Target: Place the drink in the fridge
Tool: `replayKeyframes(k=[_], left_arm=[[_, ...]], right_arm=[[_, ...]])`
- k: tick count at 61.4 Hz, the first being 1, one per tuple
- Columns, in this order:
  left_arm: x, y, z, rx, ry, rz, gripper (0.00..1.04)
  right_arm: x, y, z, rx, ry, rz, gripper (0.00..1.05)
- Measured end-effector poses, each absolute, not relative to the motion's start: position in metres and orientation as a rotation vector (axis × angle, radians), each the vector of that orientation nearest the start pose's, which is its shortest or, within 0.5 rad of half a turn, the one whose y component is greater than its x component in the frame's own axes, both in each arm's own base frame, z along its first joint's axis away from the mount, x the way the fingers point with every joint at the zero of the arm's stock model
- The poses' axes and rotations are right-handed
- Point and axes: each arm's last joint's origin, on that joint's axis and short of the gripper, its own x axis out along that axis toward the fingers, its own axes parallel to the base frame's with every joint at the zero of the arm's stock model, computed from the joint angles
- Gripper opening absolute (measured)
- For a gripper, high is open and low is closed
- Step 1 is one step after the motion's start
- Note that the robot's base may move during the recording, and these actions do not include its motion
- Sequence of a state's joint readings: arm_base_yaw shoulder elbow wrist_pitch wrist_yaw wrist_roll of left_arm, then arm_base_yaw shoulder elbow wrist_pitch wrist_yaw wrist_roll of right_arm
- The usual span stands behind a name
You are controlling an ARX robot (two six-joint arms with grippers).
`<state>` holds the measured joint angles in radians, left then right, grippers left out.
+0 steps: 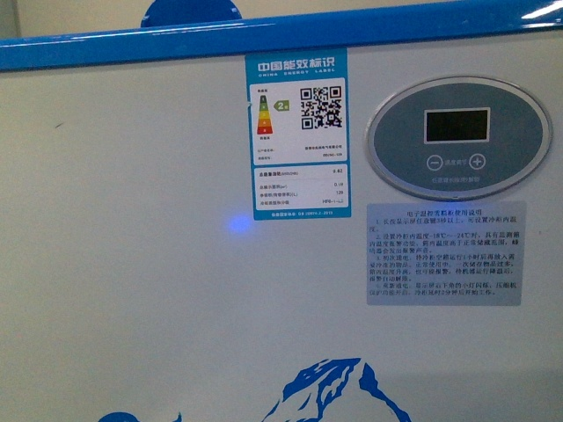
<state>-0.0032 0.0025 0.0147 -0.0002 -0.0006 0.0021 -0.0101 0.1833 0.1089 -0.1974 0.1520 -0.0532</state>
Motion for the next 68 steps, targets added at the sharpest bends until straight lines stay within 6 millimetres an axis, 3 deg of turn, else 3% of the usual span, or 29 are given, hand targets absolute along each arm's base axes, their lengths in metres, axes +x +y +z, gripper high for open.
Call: replayKeyframes(k=[6, 13, 17, 28, 48, 57, 68], left_arm=[[0.097, 0.0, 0.168, 0.002, -0.012, -0.003, 0.97], [0.097, 0.0, 0.168, 0.002, -0.012, -0.003, 0.97], [0.097, 0.0, 0.168, 0.002, -0.012, -0.003, 0.97], [0.097, 0.0, 0.168, 0.002, -0.012, -0.003, 0.97], [0.097, 0.0, 0.168, 0.002, -0.012, -0.003, 0.97], [0.097, 0.0, 0.168, 0.002, -0.012, -0.003, 0.97], [0.097, 0.0, 0.168, 0.002, -0.012, -0.003, 0.97]], right_arm=[[0.14, -0.029, 0.166, -0.114, 0.516, -0.314, 0.97], [0.21, -0.057, 0.144, -0.143, 0.677, -0.404, 0.97], [0.245, -0.067, 0.11, -0.143, 0.817, -0.402, 0.97], [0.297, -0.09, 0.009, -0.12, 1.119, -0.479, 0.97], [0.333, -0.134, -0.105, -0.06, 1.248, -0.634, 0.97], [0.34, -0.142, -0.142, -0.02, 1.288, -0.662, 0.97], [0.347, -0.152, -0.173, 0.032, 1.306, -0.702, 0.97]])
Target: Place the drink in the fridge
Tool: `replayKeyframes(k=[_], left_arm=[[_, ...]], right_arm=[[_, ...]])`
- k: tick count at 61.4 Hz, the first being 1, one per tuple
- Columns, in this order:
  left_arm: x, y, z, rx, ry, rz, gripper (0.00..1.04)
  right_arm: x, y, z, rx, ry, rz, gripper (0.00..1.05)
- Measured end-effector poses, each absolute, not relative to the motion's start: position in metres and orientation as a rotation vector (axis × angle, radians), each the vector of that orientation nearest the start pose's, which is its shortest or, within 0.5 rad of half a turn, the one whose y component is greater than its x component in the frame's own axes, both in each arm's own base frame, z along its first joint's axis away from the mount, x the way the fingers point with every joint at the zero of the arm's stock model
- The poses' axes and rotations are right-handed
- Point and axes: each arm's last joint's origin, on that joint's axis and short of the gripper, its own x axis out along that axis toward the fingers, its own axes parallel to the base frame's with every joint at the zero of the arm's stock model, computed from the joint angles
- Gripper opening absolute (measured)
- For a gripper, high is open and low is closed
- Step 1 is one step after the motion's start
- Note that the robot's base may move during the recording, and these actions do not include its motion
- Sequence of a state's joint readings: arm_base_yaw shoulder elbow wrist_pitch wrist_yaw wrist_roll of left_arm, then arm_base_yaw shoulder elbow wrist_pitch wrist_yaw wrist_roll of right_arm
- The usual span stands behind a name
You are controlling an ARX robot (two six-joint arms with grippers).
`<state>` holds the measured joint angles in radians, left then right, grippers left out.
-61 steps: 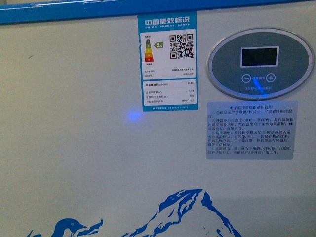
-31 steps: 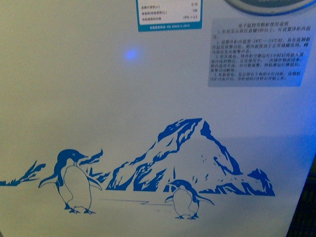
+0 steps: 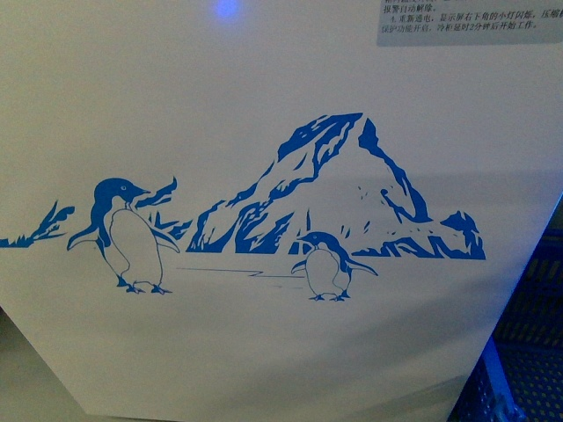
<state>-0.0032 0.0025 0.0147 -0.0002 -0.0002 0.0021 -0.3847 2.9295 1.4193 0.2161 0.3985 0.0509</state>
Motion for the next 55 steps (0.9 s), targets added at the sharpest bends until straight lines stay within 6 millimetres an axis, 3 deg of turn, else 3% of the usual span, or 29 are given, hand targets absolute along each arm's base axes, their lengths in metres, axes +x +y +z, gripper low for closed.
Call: replayKeyframes(k=[6, 19, 33, 43, 49, 55], left_arm=[[0.097, 0.0, 0.168, 0.002, -0.012, -0.003, 0.97], [0.097, 0.0, 0.168, 0.002, -0.012, -0.003, 0.97], [0.097, 0.0, 0.168, 0.002, -0.012, -0.003, 0.97], [0.097, 0.0, 0.168, 0.002, -0.012, -0.003, 0.97], [0.097, 0.0, 0.168, 0.002, -0.012, -0.003, 0.97], [0.097, 0.0, 0.168, 0.002, -0.012, -0.003, 0.97]], right_arm=[[0.353, -0.155, -0.185, 0.046, 1.316, -0.708, 0.97], [0.369, -0.164, -0.189, 0.074, 1.283, -0.712, 0.97], [0.362, -0.165, -0.189, 0.14, 1.302, -0.648, 0.64], [0.34, -0.154, -0.172, 0.182, 1.33, -0.585, 0.43], [0.328, -0.148, -0.159, 0.198, 1.34, -0.555, 0.4], [0.324, -0.141, -0.123, 0.199, 1.293, -0.496, 0.4]])
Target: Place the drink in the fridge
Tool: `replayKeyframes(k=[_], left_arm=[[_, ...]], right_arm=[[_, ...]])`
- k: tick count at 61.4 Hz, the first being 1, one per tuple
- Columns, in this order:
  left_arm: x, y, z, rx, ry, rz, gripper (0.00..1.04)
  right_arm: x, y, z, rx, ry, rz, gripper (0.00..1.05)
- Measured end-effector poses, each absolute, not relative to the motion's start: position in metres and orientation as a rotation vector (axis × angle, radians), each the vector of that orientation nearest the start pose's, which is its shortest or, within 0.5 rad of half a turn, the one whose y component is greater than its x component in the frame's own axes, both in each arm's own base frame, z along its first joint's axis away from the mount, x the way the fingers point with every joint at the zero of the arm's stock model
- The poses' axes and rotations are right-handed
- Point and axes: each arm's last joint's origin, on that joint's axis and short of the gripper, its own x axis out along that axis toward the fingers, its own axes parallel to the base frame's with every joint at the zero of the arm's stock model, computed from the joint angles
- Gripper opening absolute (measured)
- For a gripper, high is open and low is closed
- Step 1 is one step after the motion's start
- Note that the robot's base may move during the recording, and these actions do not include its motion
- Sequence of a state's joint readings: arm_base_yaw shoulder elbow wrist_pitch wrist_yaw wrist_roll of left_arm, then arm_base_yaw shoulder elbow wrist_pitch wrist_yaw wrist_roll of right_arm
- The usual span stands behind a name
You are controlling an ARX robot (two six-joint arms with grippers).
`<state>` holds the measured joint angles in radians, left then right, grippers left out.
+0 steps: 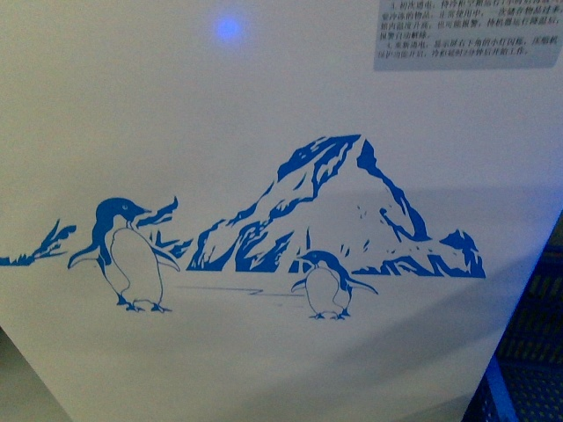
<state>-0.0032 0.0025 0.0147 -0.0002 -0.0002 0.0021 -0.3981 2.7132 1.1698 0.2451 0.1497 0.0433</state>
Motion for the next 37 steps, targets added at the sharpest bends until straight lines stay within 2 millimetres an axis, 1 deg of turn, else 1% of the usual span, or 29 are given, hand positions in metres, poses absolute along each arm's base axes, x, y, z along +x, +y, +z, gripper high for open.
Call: replayKeyframes(k=[1, 3, 10, 11, 14, 15, 16, 17, 20, 25, 26, 27, 29, 30, 31, 34, 35, 37], left_arm=[[0.097, 0.0, 0.168, 0.002, -0.012, -0.003, 0.97], [0.097, 0.0, 0.168, 0.002, -0.012, -0.003, 0.97], [0.097, 0.0, 0.168, 0.002, -0.012, -0.003, 0.97], [0.097, 0.0, 0.168, 0.002, -0.012, -0.003, 0.97], [0.097, 0.0, 0.168, 0.002, -0.012, -0.003, 0.97], [0.097, 0.0, 0.168, 0.002, -0.012, -0.003, 0.97], [0.097, 0.0, 0.168, 0.002, -0.012, -0.003, 0.97], [0.097, 0.0, 0.168, 0.002, -0.012, -0.003, 0.97], [0.097, 0.0, 0.168, 0.002, -0.012, -0.003, 0.97], [0.097, 0.0, 0.168, 0.002, -0.012, -0.003, 0.97], [0.097, 0.0, 0.168, 0.002, -0.012, -0.003, 0.97], [0.097, 0.0, 0.168, 0.002, -0.012, -0.003, 0.97], [0.097, 0.0, 0.168, 0.002, -0.012, -0.003, 0.97], [0.097, 0.0, 0.168, 0.002, -0.012, -0.003, 0.97], [0.097, 0.0, 0.168, 0.002, -0.012, -0.003, 0.97], [0.097, 0.0, 0.168, 0.002, -0.012, -0.003, 0.97], [0.097, 0.0, 0.168, 0.002, -0.012, -0.003, 0.97], [0.097, 0.0, 0.168, 0.002, -0.012, -0.003, 0.97]], right_arm=[[0.324, -0.14, -0.118, 0.198, 1.284, -0.488, 0.4], [0.326, -0.139, -0.094, 0.184, 1.237, -0.467, 0.4], [0.331, -0.138, -0.045, 0.149, 1.128, -0.434, 0.4], [0.332, -0.138, -0.031, 0.141, 1.097, -0.421, 0.4], [0.332, -0.137, -0.008, 0.132, 1.053, -0.402, 0.4], [0.33, -0.136, 0.006, 0.125, 1.025, -0.389, 0.4], [0.328, -0.135, 0.02, 0.118, 0.998, -0.38, 0.4], [0.327, -0.134, 0.027, 0.116, 0.985, -0.371, 0.4], [0.316, -0.129, 0.066, 0.107, 0.921, -0.33, 0.4], [0.304, -0.124, 0.097, 0.1, 0.866, -0.297, 0.4], [0.303, -0.123, 0.1, 0.099, 0.861, -0.291, 0.4], [0.3, -0.122, 0.109, 0.096, 0.844, -0.283, 0.4], [0.29, -0.117, 0.134, 0.086, 0.787, -0.257, 0.4], [0.288, -0.116, 0.141, 0.084, 0.771, -0.251, 0.4], [0.283, -0.114, 0.154, 0.077, 0.734, -0.24, 0.4], [0.276, -0.11, 0.176, 0.067, 0.674, -0.22, 0.4], [0.271, -0.108, 0.19, 0.062, 0.633, -0.205, 0.4], [0.264, -0.106, 0.205, 0.057, 0.589, -0.191, 0.4]])
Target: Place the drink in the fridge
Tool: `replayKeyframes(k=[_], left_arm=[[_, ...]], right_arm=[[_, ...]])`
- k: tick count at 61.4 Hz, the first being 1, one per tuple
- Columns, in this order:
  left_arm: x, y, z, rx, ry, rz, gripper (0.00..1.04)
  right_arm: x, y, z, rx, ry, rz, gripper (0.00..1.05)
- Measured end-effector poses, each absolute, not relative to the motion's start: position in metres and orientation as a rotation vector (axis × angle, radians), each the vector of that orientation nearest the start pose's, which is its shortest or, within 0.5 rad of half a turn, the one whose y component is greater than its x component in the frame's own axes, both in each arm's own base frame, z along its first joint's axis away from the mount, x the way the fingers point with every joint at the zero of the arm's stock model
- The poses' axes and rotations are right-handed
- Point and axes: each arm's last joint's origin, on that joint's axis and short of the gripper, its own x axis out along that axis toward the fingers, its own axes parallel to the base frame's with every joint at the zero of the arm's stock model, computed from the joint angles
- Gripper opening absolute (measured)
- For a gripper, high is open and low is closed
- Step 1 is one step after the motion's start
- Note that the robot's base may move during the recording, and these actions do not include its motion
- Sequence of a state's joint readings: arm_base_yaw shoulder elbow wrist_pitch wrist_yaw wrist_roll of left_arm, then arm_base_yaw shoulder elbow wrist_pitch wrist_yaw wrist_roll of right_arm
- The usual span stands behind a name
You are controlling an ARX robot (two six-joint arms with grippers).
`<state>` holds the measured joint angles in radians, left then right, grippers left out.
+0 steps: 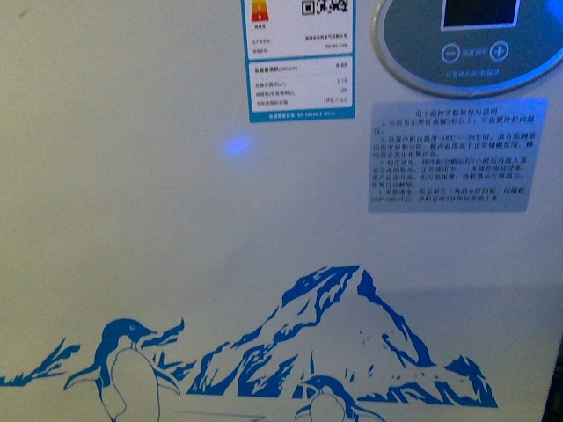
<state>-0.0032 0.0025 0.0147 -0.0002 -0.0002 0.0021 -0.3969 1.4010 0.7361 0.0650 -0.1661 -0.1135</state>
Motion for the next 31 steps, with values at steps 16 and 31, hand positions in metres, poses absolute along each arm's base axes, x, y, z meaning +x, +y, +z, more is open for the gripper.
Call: replayKeyframes(k=[16, 31], left_arm=[[0.097, 0.0, 0.168, 0.002, -0.012, -0.003, 0.97], [0.097, 0.0, 0.168, 0.002, -0.012, -0.003, 0.97]], right_arm=[[0.185, -0.076, 0.316, -0.014, 0.206, -0.092, 0.4], [0.111, -0.035, 0.343, 0.021, 0.046, -0.002, 0.39]])
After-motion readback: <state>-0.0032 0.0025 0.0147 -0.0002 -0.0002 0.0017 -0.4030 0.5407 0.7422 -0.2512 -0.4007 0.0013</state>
